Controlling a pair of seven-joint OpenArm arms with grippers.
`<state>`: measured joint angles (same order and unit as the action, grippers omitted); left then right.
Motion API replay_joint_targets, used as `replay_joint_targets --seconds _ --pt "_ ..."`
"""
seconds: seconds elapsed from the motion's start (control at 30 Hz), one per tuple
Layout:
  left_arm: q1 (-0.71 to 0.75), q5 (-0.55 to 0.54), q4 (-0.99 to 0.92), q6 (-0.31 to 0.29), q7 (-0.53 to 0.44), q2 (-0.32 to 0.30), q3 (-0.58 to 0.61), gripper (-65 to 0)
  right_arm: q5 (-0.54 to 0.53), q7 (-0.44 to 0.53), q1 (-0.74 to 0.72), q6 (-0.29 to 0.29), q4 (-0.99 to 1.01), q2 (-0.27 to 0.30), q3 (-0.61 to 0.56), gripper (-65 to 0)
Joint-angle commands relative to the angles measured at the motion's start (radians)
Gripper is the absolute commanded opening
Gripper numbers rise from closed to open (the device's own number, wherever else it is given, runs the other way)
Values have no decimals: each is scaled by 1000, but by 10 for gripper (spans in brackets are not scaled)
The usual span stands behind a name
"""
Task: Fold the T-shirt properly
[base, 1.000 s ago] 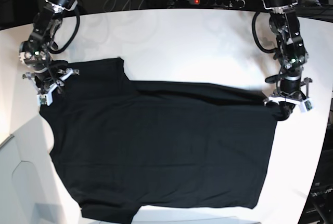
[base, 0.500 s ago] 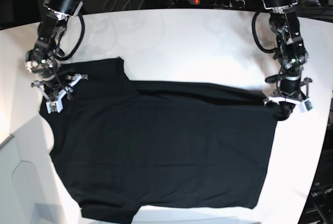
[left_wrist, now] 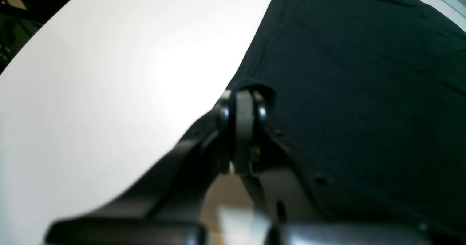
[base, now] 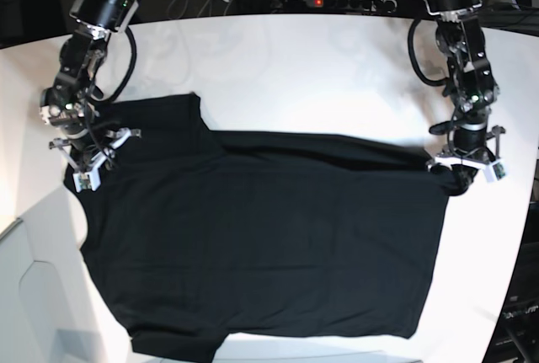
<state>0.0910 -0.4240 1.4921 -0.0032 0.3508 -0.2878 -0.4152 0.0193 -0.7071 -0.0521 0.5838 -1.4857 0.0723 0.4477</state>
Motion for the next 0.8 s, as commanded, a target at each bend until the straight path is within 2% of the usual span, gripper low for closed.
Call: replay_joint_targets --seconds 0.0,0.17,0.3,0.67,0.77 --pt "-10 -3 14 -1 -28 -15 -3 -650 -14 20 -15 20 -16 13 3 -575" --pt "-10 -3 14 -1 -28 -15 -3 -650 -12 20 -16 18 -16 14 7 -490" --pt "-10 -3 14 -1 -28 -15 -3 -650 -12 20 -15 18 -16 14 7 -465" --pt "-10 -2 15 -1 -28 9 -9 -650 -14 20 -18 18 53 33 7 -472" --pt "-10 -2 15 -1 -28 11 -6 -650 -14 20 -19 18 52 34 7 -531"
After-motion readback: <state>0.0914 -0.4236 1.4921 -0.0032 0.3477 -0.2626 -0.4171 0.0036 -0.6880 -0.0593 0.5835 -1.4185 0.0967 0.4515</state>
